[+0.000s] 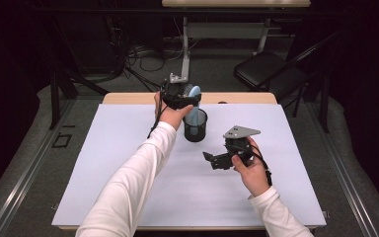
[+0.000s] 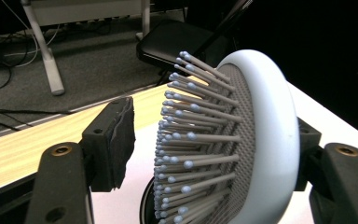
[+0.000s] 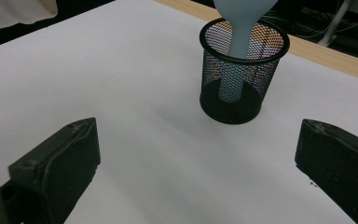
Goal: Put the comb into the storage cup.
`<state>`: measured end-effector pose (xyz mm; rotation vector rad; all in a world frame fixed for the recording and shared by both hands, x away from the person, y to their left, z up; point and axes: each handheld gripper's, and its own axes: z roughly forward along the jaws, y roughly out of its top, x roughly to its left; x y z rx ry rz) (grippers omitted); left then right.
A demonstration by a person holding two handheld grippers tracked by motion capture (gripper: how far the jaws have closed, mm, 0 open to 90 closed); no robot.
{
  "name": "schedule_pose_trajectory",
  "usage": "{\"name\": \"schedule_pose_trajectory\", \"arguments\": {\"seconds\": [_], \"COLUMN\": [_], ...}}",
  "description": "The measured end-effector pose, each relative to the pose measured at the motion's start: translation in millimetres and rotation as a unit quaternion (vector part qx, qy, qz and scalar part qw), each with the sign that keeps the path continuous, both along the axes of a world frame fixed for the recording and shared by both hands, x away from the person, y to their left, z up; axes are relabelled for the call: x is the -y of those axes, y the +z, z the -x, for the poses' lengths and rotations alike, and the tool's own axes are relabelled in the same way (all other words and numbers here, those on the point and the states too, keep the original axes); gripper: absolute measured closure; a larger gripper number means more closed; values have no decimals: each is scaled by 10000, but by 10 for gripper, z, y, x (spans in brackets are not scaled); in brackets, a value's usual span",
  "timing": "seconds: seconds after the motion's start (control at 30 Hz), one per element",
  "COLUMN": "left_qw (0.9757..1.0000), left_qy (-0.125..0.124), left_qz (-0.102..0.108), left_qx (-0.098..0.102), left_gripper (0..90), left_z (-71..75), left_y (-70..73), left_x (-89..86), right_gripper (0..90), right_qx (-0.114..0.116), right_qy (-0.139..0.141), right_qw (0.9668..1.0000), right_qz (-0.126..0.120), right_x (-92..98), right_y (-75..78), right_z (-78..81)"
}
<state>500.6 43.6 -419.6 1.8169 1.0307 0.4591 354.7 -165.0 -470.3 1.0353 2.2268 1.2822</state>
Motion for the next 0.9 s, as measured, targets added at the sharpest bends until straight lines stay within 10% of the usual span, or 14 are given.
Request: {"name": "schedule_pose_trajectory", "arguments": {"seconds": [0.9], "left_qw": [9999], "left_qy": [14], "left_qz": [-10], "left_qx": [122], "left_gripper": [171], "left_z": [-2], "left_y": [-1], "left_x": [-15], "right_gripper": [0], "right_qx": [-11], "right_qy": [18], "right_qw": [10000], "right_qz": [24], "right_x": [-7], "right_y": [-5], "right_z": [-1]}}
